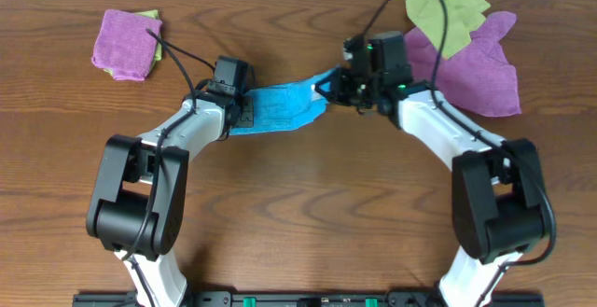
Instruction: Fold the cloth
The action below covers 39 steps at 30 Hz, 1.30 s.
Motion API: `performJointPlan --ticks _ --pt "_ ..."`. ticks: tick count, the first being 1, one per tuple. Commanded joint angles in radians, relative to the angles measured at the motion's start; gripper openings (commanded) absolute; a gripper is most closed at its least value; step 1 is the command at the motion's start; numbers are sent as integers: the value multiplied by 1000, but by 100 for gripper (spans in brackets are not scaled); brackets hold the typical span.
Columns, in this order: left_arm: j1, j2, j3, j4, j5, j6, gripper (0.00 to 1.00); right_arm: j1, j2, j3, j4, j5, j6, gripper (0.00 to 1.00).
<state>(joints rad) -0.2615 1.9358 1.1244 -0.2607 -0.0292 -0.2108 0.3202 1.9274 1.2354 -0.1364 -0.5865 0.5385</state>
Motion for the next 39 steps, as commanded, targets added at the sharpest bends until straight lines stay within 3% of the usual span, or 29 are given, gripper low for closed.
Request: performJointPlan --ticks 1,12,23,39 --pt "-7 52 -16 -26 102 -46 6 61 -13 9 -14 102 -27 1" --pt "-25 52 -16 -27 219 -60 6 126 -12 9 -16 191 -27 1" --pt "-40 20 -16 -30 192 -55 6 116 -12 9 -67 190 -39 1" --pt "33 -388 -15 -72 26 -29 6 144 -12 29 -61 161 -92 1"
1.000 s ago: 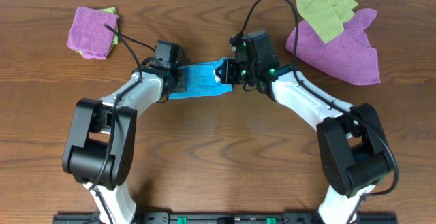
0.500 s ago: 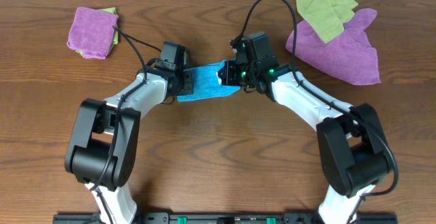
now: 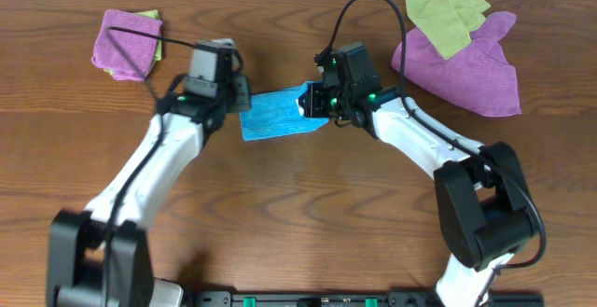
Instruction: Fold the cloth
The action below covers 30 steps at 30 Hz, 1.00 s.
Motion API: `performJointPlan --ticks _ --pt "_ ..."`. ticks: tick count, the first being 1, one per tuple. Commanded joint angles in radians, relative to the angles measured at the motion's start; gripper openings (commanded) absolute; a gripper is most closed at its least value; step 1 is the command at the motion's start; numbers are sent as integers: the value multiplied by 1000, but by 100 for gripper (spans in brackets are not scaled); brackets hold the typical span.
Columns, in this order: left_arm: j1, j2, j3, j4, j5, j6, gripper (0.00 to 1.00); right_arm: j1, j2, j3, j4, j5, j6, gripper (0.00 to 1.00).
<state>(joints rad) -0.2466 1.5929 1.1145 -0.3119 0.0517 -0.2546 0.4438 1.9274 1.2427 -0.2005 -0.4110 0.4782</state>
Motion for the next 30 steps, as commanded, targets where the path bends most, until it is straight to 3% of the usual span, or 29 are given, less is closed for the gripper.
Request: performJointPlan --ticks 1,4,12,30 --pt "25 -65 -5 -33 -81 15 6 24 -12 21 6 -15 -31 1" --pt "48 -120 -5 -76 -144 15 6 38 -12 21 18 -16 -37 1" --pt "161 -259 -5 -179 -95 15 6 84 -10 21 31 -11 -76 1" --pt "166 -269 -6 -238 -59 16 6 118 83 22 137 -34 -45 1"
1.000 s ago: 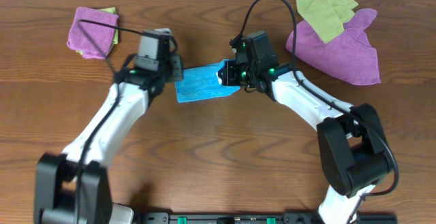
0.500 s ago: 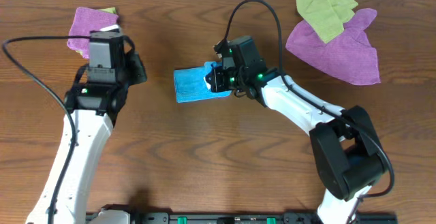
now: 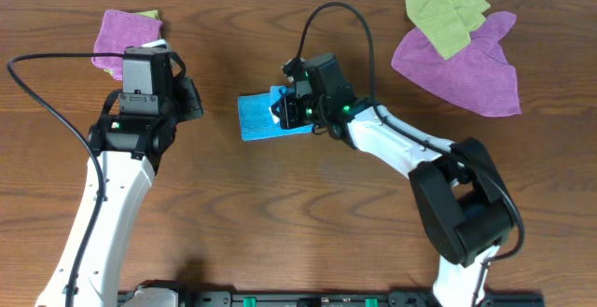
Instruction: Fold the cloth
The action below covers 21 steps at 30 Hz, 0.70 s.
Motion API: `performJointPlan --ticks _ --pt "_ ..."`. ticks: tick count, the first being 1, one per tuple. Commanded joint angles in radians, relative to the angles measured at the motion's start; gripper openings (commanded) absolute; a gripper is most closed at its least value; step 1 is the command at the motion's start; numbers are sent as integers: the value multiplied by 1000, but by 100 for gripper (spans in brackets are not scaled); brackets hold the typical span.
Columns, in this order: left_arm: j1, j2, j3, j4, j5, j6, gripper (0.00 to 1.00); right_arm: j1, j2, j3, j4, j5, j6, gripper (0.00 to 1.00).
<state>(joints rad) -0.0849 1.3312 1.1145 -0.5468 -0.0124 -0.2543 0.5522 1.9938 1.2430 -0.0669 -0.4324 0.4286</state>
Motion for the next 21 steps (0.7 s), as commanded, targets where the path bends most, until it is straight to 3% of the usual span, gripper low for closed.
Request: performJointPlan --ticks 1,21 --pt "5 -7 -6 -3 5 16 6 10 22 22 3 -13 4 1" --pt "5 -7 -6 -3 5 23 6 46 35 22 11 14 19 1"
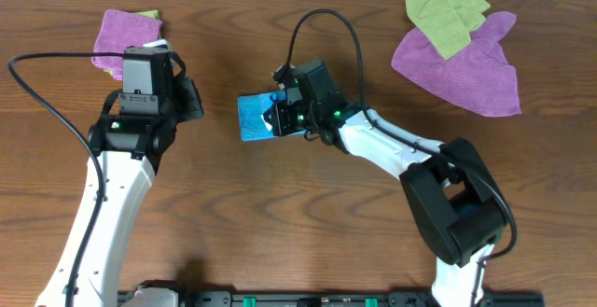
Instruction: Fold the cloth
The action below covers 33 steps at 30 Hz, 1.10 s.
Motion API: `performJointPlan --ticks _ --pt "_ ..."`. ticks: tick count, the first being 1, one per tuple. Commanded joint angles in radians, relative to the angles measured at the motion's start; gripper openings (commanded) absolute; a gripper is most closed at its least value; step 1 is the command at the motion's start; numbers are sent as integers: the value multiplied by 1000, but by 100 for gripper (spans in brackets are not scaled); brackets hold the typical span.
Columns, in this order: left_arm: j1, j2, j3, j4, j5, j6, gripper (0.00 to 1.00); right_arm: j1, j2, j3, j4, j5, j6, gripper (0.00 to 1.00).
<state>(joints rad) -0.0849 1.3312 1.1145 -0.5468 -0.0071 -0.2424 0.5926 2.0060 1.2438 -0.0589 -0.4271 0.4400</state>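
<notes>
The blue cloth (252, 118) lies in the middle of the wooden table (298, 214), doubled over into a small rectangle. My right gripper (273, 118) hangs over the cloth's right part and seems shut on the edge it carried across; the wrist hides its fingers. My left gripper (140, 55) is well to the left of the blue cloth, near the back left. It points at the folded purple cloth, and the wrist block covers its fingers.
A folded purple cloth (124, 38) with a yellow-green one under it sits at the back left. At the back right a loose purple cloth (466, 69) lies spread with a yellow-green cloth (446, 8) on top.
My right gripper has moved slightly further left over the blue cloth, and less of the cloth shows to its right. The left arm has not moved.
Both grippers first held the blue cloth stretched between them. Then the right gripper was further left with its end and the left arm was lifting away. Later the left gripper was back by the purple stack, and the right end now lies over the left half.
</notes>
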Motion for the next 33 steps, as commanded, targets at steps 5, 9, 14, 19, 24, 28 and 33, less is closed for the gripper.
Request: performJointPlan --ticks 5,9,14,19,24,28,33 --pt "5 -7 -6 -2 0 11 6 11 23 21 6 8 27 1" --pt "5 -7 -6 -2 0 11 6 12 23 21 12 8 27 2" --pt "5 -7 -6 -2 -1 11 6 19 23 21 104 -153 64 48" --pt "7 -3 -6 -2 -3 16 6 46 23 21 172 -242 113 58" --pt "8 -3 -6 2 -4 37 6 26 18 23 174 -285 113 49" --pt "9 0 -6 1 -73 62 6 -38 -35 46 41 -228 47 46" --pt "41 6 -6 -2 -71 63 6 -102 -88 100 -302 77 -32 51"
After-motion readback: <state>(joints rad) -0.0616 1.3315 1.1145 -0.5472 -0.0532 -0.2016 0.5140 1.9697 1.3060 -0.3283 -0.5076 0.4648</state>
